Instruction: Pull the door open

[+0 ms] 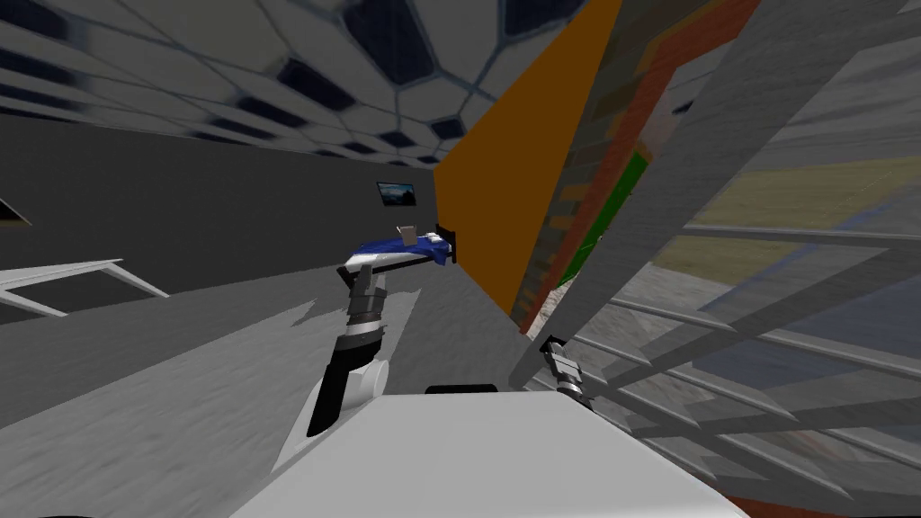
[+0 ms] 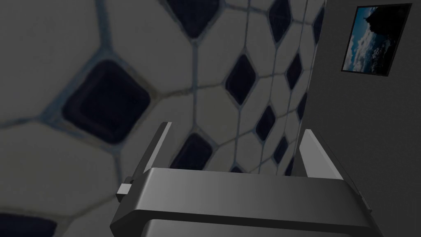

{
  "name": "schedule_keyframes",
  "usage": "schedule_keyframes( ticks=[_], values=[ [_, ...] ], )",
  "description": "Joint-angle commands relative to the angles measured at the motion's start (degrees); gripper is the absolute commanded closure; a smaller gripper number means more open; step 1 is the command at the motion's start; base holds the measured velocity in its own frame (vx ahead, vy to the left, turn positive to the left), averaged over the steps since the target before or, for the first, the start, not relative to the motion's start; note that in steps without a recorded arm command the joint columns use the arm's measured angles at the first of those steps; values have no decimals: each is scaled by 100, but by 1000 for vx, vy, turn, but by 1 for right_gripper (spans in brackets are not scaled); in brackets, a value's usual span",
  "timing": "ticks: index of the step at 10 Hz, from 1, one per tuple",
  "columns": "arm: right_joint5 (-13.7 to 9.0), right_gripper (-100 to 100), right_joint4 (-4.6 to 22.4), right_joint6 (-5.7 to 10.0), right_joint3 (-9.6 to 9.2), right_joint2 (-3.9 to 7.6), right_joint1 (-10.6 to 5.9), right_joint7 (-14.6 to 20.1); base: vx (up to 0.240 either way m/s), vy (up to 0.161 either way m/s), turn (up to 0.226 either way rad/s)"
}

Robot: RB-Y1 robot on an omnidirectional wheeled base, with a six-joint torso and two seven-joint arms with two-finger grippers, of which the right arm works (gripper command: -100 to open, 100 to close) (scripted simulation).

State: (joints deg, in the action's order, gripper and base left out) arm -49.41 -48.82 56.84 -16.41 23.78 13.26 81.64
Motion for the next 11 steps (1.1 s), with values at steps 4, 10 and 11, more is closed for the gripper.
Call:
schedule_keyframes(
  ticks=[4, 10, 11],
  values=[
    [-171, 100, 98, -151, 309, -166, -204, -251, -212, -15, 273],
    [-314, 100, 214, -268, 566, -315, -393, -453, -203, 2, 186],
    [-309, 100, 206, -270, 556, -291, -365, -436, -72, -5, 38]
  ],
)
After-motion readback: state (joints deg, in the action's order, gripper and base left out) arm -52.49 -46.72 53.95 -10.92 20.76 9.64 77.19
